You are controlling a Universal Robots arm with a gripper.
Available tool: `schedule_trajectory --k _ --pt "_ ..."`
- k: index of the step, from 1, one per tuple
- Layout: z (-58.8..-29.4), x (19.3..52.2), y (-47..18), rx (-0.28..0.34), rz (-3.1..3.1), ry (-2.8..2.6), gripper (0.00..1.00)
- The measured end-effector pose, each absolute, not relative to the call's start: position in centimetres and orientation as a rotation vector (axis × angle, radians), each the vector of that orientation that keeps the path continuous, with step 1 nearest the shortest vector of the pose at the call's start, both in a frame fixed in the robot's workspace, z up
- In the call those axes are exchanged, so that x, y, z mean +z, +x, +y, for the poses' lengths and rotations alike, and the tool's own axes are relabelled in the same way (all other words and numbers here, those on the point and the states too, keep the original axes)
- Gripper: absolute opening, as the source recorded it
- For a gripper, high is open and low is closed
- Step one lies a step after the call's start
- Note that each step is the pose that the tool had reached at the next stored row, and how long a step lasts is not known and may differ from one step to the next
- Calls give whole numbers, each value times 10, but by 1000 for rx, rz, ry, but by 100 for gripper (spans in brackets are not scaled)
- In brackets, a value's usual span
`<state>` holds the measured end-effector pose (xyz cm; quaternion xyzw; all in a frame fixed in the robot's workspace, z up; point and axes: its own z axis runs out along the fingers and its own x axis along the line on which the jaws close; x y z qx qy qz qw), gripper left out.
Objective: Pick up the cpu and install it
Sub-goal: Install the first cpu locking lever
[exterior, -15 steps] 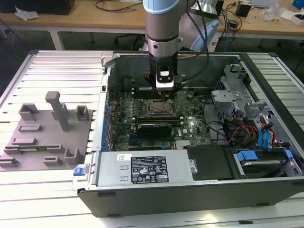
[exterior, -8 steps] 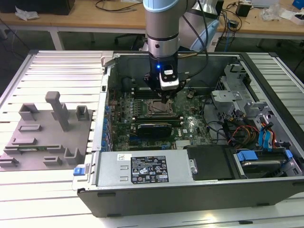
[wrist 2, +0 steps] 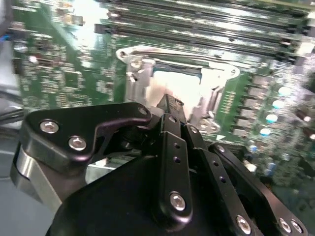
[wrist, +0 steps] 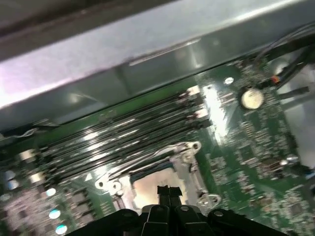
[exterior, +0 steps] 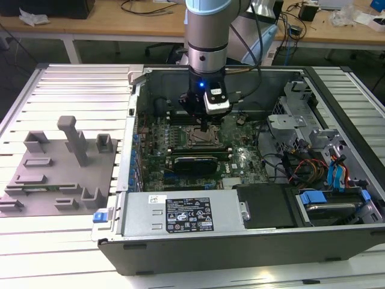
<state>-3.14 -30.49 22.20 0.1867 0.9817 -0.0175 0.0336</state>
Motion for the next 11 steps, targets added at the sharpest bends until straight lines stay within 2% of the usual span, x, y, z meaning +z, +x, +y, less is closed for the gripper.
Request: schedule_trajectory --k 11 --pt "-305 221 -31 -48 3062 239 11"
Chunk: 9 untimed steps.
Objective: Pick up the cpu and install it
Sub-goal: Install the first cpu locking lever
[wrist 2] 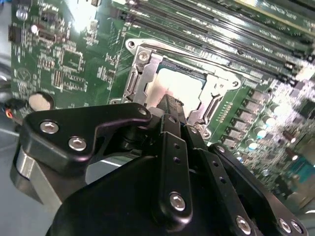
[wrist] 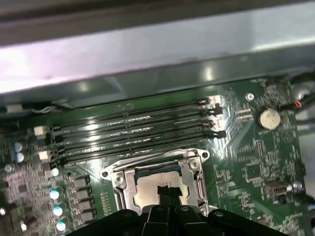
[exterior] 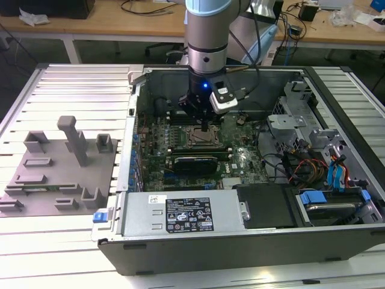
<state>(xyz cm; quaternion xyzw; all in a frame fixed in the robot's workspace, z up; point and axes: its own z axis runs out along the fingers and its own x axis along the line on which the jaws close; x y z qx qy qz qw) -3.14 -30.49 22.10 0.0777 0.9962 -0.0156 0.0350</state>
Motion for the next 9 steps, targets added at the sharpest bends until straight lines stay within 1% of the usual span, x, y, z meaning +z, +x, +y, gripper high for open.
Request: schedule_trajectory --k 4,7,9 --pt "-305 221 -31 -52 3068 124 11" --pt "-305 220 -32 -79 3070 -17 11" --pt "-305 220 -32 -79 3069 -46 11"
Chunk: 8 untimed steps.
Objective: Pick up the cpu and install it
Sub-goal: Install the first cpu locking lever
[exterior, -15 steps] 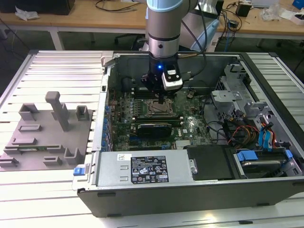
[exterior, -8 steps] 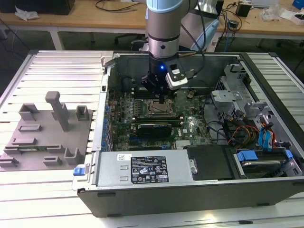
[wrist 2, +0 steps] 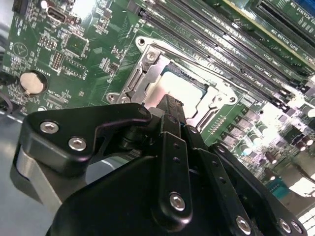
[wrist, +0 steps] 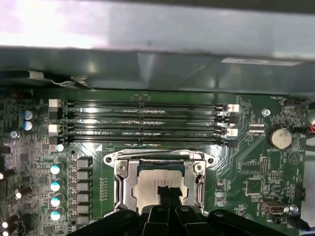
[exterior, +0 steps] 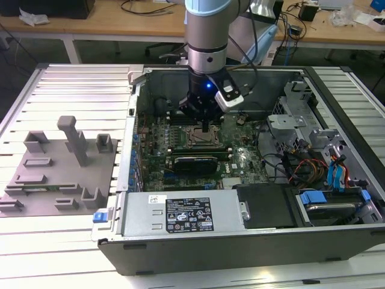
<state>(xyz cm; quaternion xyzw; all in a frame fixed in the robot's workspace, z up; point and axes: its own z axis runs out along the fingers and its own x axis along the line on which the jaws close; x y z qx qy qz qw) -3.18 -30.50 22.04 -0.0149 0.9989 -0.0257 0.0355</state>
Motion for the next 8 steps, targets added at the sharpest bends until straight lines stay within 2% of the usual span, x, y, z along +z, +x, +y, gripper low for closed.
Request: schedule_trajectory --k 8 --pt "-306 232 -32 -78 3069 -62 11"
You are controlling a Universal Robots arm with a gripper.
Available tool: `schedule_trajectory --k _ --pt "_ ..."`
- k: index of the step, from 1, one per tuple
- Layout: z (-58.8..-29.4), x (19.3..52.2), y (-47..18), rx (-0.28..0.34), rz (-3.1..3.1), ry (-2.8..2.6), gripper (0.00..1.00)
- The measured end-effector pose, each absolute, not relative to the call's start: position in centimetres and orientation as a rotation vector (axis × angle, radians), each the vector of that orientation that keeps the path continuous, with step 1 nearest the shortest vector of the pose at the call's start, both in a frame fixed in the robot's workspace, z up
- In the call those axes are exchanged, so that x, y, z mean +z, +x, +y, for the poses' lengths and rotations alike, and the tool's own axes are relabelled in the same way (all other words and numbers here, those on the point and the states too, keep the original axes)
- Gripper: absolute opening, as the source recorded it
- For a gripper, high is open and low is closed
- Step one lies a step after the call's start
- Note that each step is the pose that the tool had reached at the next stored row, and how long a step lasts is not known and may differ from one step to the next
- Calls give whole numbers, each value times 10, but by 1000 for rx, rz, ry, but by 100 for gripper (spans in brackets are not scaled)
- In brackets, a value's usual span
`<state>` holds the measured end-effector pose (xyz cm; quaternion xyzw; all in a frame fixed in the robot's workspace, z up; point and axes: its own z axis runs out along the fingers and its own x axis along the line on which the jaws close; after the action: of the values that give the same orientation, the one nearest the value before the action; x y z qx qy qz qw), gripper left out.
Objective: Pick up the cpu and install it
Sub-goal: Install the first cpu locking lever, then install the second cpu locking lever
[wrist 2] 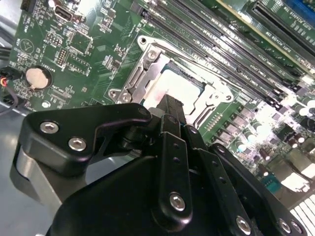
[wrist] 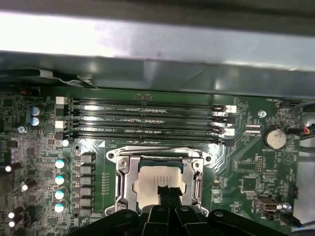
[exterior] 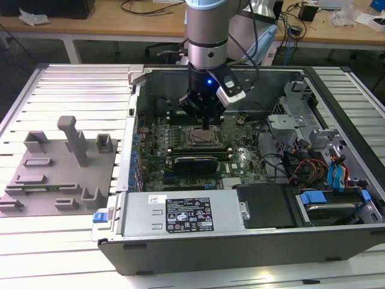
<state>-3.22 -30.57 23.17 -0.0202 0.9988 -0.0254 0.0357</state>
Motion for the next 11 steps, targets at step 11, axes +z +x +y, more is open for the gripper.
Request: schedule_trajectory --k 11 --pt "-308 233 -32 -78 3069 -62 11"
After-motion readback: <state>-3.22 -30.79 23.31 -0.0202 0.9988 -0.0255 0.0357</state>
